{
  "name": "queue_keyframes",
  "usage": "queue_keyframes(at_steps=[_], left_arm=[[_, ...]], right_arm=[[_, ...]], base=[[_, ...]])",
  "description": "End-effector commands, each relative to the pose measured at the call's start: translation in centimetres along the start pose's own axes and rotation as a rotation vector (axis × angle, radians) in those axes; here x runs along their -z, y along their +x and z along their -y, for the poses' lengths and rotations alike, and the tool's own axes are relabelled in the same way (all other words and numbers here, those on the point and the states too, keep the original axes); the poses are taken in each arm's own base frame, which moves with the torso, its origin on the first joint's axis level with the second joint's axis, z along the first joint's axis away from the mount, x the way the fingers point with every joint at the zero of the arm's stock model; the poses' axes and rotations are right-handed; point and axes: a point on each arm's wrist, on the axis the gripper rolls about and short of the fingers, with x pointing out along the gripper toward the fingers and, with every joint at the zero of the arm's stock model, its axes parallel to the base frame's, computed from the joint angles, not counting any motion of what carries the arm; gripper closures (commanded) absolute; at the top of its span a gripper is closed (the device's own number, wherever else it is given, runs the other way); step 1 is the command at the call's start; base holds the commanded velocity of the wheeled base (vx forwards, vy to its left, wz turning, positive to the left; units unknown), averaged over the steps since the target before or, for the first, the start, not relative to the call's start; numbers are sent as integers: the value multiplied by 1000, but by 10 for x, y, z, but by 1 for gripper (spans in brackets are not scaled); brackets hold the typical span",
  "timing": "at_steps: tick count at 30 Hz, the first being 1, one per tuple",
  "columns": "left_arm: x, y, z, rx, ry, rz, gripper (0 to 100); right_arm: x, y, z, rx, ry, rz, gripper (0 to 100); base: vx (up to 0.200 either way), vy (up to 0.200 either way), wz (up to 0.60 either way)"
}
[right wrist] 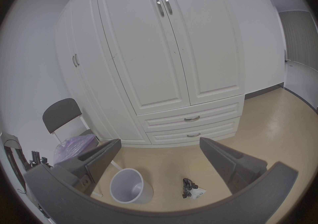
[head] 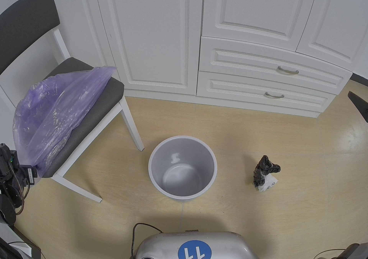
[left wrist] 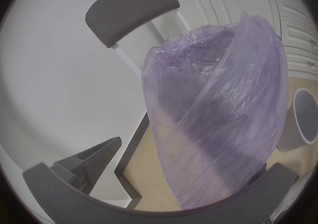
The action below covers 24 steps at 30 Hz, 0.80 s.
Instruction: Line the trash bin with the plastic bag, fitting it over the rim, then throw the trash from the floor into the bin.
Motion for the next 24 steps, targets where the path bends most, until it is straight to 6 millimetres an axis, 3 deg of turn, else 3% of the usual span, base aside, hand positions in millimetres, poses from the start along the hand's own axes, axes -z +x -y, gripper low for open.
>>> queue_keyframes(at_steps=[1, 10, 16, 24], left_arm=[[2, 5, 1, -4, -3, -10, 0], [-9, 9, -12, -84, -56, 93, 0], [-26, -6, -23, -148, -40, 260, 0], [-35, -16, -26, -168, 12, 317, 0]], right_arm=[[1, 0, 0, 0, 0, -2, 0], [-2, -3, -2, -24, 6, 27, 0], [0, -7, -10, -118, 28, 81, 0], [0, -7, -10, -119, 29, 84, 0]], base=[[0, 0, 0], [0, 0, 0], [0, 0, 0], [0, 0, 0]])
